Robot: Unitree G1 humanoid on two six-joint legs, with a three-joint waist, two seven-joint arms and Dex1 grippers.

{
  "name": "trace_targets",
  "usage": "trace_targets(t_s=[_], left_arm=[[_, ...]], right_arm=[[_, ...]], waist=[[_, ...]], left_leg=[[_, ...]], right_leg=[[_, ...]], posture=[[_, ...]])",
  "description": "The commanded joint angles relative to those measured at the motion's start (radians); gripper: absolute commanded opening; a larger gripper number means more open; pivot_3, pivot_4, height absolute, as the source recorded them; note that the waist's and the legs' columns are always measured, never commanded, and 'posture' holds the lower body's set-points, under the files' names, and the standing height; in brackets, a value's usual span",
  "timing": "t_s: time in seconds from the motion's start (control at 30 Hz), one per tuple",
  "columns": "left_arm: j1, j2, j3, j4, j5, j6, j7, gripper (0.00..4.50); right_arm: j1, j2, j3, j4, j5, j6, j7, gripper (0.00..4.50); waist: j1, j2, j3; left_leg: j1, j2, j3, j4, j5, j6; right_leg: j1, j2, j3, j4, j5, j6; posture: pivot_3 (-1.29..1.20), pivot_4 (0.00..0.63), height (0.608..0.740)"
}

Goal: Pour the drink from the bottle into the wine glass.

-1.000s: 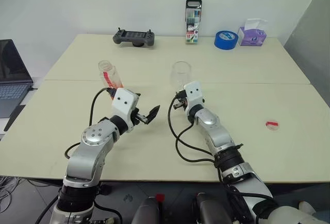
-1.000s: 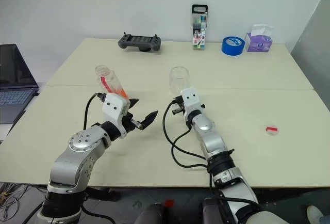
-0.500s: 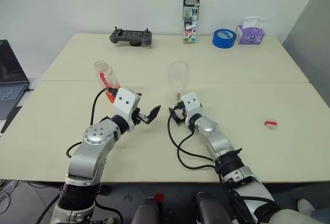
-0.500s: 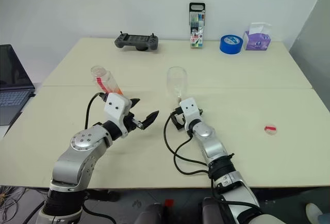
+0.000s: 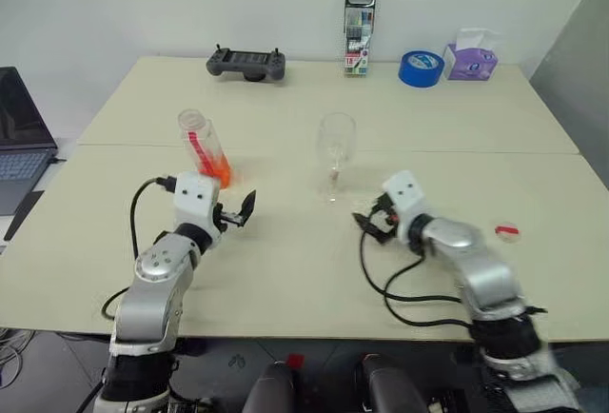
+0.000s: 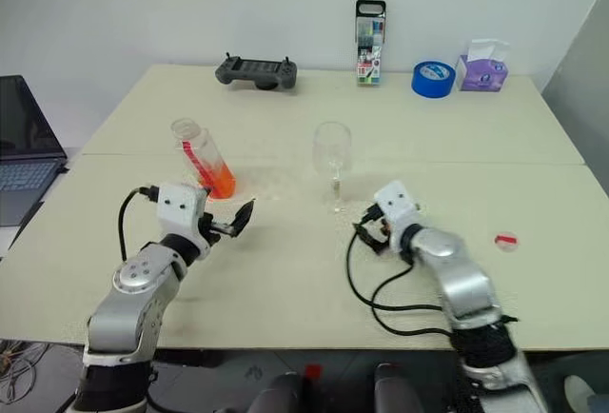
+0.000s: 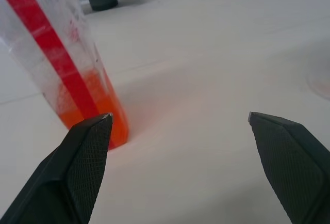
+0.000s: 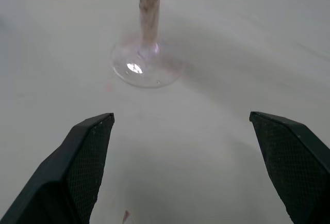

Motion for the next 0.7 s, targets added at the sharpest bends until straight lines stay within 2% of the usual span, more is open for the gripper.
trace_targets(t_s=[0.03,0.13,0.2,0.33,0.53,0.7], left_arm=[[0.004,-0.026,0.051,-0.051,0.021,-0.058,0.07,4.5],[-0.002,-0.041,0.06,-0.049,0.034,-0.086,0.101,4.5],[-0.019,-0.048,0.063,-0.05,0.033,-0.097,0.112,4.5],[-0.075,-0.047,0.083,-0.016,0.034,-0.092,0.141,4.5],[-0.131,-0.026,0.11,0.021,0.035,-0.084,0.15,4.5],[-0.191,0.004,0.124,0.103,0.021,-0.094,0.124,4.5]], right_arm=[[-0.134,-0.105,-0.167,-0.224,0.238,0.17,0.156,4.48],[-0.343,-0.185,-0.251,-0.228,0.401,0.294,0.224,4.48],[-0.471,-0.217,-0.237,-0.182,0.442,0.341,0.226,4.48],[-0.637,-0.189,-0.172,-0.075,0.461,0.352,0.183,4.48],[-0.681,-0.178,-0.131,-0.027,0.496,0.328,0.174,4.48],[-0.696,-0.192,-0.102,0.008,0.5,0.293,0.18,4.48]], waist=[[-0.003,0.0,0.001],[-0.005,0.0,0.005],[-0.004,0.0,0.005],[-0.001,-0.001,0.005],[0.001,-0.001,0.005],[0.002,-0.001,0.005]], left_leg=[[0.0,0.0,0.0,0.0,0.0,0.0],[0.001,0.001,0.001,0.001,0.001,0.001],[0.003,0.002,0.001,0.001,0.001,0.001],[0.003,0.003,0.0,0.0,0.001,0.001],[-0.002,0.0,0.001,0.001,0.001,0.001],[-0.01,-0.001,0.001,0.001,0.001,0.001]], right_leg=[[0.0,0.0,0.0,0.0,0.0,0.0],[0.001,0.002,0.0,0.0,0.0,0.001],[0.002,0.003,0.0,0.0,0.0,0.001],[0.002,0.004,-0.001,0.0,0.001,-0.002],[0.0,0.0,0.0,0.0,0.002,-0.002],[-0.009,-0.002,-0.001,0.0,0.002,-0.001]], posture=[[0.0,0.15,0.74],[0.0,0.15,0.74],[0.0,0.15,0.74],[0.0,0.15,0.74],[0.0,0.15,0.74],[0.0,0.15,0.74]])
